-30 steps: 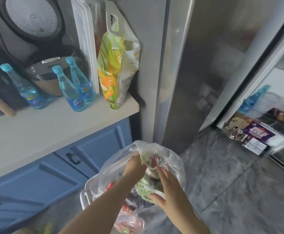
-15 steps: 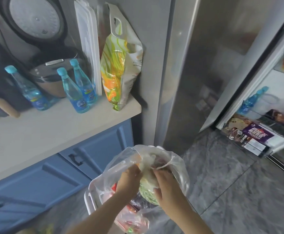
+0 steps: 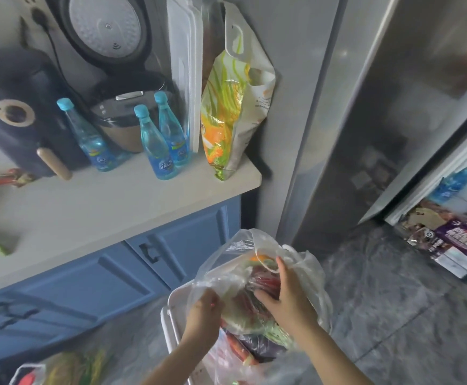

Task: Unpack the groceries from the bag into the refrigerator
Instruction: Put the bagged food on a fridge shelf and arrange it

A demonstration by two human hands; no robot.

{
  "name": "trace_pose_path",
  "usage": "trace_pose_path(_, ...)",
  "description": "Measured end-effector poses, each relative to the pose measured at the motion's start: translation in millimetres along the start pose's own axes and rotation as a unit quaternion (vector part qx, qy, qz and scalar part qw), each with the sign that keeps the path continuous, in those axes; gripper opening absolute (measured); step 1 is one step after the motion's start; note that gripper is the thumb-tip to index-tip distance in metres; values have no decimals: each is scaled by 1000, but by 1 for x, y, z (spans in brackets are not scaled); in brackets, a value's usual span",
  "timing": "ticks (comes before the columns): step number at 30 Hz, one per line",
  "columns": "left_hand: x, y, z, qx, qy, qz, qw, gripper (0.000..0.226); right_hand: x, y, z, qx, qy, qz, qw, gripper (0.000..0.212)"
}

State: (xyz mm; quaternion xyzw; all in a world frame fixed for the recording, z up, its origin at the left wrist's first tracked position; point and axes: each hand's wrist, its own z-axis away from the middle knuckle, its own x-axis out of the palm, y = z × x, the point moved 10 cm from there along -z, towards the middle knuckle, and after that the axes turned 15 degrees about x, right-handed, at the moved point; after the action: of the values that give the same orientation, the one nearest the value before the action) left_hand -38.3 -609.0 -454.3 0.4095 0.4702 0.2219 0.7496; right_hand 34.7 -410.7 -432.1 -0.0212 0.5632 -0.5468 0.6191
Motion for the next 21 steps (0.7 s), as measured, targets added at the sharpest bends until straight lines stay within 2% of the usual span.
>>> trace_pose_path(2, 10, 6, 4, -18, 5, 87, 996, 8, -4, 2, -2, 19, 22, -6, 1000, 92)
trace_pose_path(3, 19, 11, 7, -26, -18, 116, 993, 15, -8, 2, -2, 28, 45, -6, 999, 94)
trace_pose_path(4, 30, 13, 8, -24, -57, 131, 990, 36, -14, 2, -1, 36, 73, -13, 997, 97)
trace_pose_path(6, 46, 9, 11, -9, -114, 94, 989, 98, -24, 6, 2, 53, 118, -63, 990, 99)
trace_pose_path(7, 50, 11, 11, 8, -132, 63, 989, 117, -28, 11, 4, 60, 137, -94, 984, 95)
trace_pose_path(8, 52, 12, 10, 31, -140, 38, 989, 126, -31, 15, 7, 61, 158, -115, 979, 87)
trace_pose_path(10, 55, 17, 8, 72, -152, 4, 986, 128, -33, 20, 15, 40, 184, -119, 975, 68)
trace_pose_path(14, 54, 25, 1, 155, -154, -65, 974, 118, -24, 9, 30, -111, 173, -38, 978, 42)
trace_pose_path(15, 53, 24, -2, 164, -153, -85, 971, 117, -19, 5, 32, -133, 155, -24, 979, 43)
trace_pose_path(18, 53, 19, -10, 172, -167, -152, 959, 119, -2, -1, 24, -142, 72, 62, 985, 89)
trace_pose_path(21, 52, 8, -15, 130, -200, -211, 948, 123, 10, -2, 13, -119, 2, 166, 979, 116)
